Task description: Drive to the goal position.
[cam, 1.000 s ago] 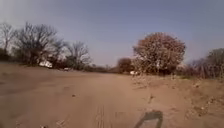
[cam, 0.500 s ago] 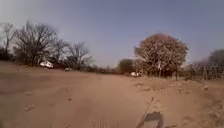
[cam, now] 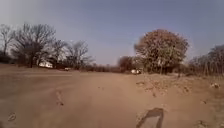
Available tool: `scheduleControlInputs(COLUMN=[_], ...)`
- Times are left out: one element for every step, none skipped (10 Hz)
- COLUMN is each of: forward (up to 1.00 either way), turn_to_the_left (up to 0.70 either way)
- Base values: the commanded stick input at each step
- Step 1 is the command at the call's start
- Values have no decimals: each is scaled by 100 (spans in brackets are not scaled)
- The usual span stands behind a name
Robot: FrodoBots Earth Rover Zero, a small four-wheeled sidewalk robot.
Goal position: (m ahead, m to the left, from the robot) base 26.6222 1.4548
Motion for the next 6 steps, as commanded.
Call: scheduleControlInputs(forward=[70,70,70,70,70,70], turn_to_the_left=[0,0,0,0,0,0])
